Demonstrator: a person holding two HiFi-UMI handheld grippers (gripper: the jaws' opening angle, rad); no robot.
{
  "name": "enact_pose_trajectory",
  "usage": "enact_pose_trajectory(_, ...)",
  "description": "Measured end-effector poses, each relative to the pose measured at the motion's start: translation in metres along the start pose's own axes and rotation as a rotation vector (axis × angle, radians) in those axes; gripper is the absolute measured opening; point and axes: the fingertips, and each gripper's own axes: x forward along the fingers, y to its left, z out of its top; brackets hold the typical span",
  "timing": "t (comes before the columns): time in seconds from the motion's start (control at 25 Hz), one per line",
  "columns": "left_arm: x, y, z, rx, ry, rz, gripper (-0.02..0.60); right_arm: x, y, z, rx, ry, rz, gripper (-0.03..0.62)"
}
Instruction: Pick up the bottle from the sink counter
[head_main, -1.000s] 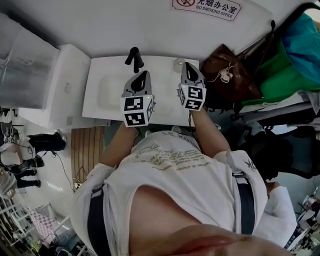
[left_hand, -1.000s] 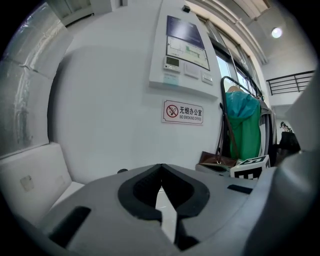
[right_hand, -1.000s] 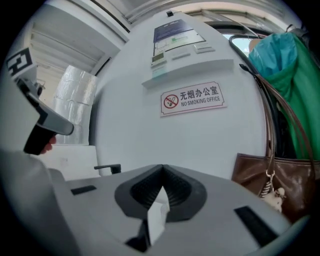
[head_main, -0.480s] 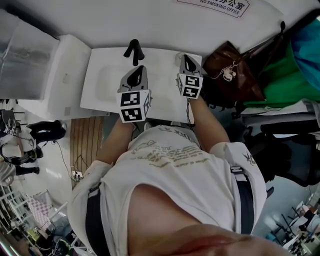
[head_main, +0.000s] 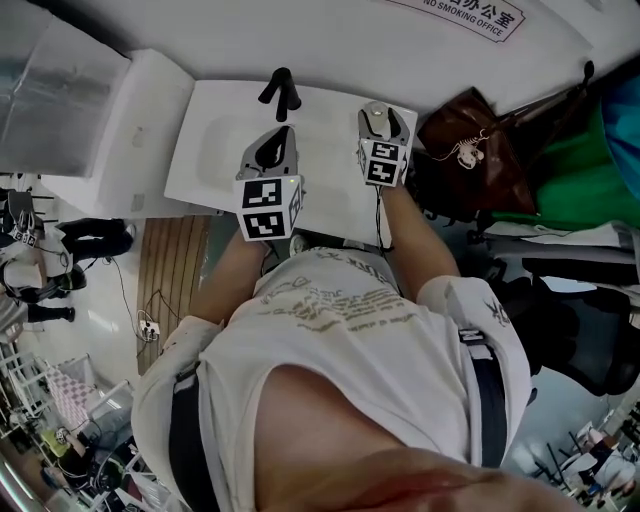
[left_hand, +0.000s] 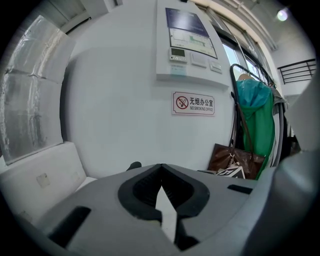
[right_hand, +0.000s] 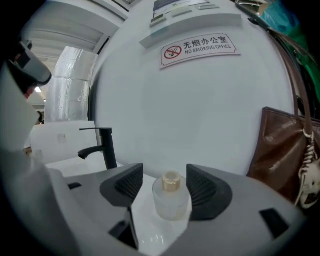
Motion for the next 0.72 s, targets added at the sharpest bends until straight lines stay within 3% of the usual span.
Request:
enact_pose_trajectory(0.2, -0.003, 0.006, -0.006, -0.002, 0.013, 0.025, 0.021, 0.018, -0.006, -0.019, 0.01, 0.068, 0.002, 0.27)
enact_pose_trajectory(0.72, -0.007, 0.016, -0.017, 0.01, 0.044, 0.068, 0.021, 0.046, -0.013, -0.042, -0.007, 0.124, -0.011, 0.304)
